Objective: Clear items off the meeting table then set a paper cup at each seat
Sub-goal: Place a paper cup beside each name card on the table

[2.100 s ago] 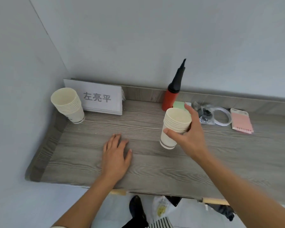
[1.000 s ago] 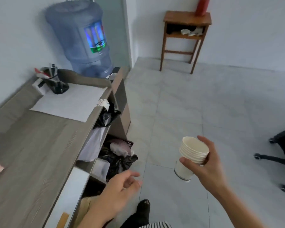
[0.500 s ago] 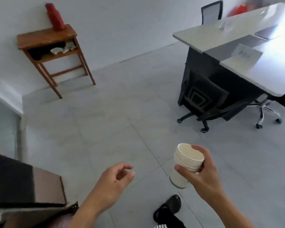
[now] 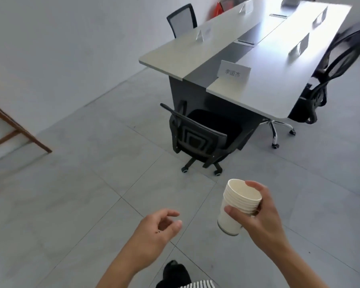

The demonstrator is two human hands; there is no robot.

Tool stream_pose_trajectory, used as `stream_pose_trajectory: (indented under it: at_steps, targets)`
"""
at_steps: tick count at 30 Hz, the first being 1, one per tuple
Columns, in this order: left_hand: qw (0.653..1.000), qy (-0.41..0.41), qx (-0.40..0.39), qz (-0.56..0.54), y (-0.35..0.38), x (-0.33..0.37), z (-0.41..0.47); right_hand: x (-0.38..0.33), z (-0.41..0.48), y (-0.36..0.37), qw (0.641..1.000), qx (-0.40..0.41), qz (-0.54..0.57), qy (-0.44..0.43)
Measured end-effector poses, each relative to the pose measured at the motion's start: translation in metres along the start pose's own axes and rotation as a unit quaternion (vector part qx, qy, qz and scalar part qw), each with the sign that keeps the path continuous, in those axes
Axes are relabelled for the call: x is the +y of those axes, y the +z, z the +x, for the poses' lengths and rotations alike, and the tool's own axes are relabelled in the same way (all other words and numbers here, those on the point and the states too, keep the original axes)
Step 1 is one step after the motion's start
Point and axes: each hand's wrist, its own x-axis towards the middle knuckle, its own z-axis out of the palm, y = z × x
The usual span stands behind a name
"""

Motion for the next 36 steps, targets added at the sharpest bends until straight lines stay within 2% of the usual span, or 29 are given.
stream_pose_trajectory:
  at_steps: [6, 11, 16, 21, 26, 32, 36]
  targets:
    - [0.996, 0.032, -0.06, 0.05, 0.0, 0.057, 0.142, 0.015, 0.103, -0.034, 0.996, 0.08, -0.003, 0.026]
    - [0.984, 0.097, -0.117, 0.094, 0.01, 0.142, 0.261, -0.007, 0.193, -0.068, 0.987, 0.158, 0.007, 0.03]
    - [0.96, 0.154, -0.188, 0.137, 0.036, 0.228, 0.342, -0.027, 0.254, -0.114, 0.971, 0.233, 0.032, 0.037]
    - [0.948, 0.152, -0.225, 0.167, 0.075, 0.272, 0.404, -0.017, 0.309, -0.163, 0.958, 0.275, 0.055, 0.052]
    - [0.944, 0.155, -0.226, 0.183, 0.135, 0.323, 0.462, -0.01, 0.386, -0.229, 0.962, 0.251, 0.093, 0.048]
    - [0.956, 0.148, -0.195, 0.163, 0.204, 0.402, 0.516, -0.015, 0.486, -0.307, 0.98, 0.149, 0.128, 0.042]
    - [0.968, 0.126, -0.17, 0.134, 0.227, 0.422, 0.542, -0.015, 0.539, -0.333, 0.986, 0.081, 0.135, 0.047]
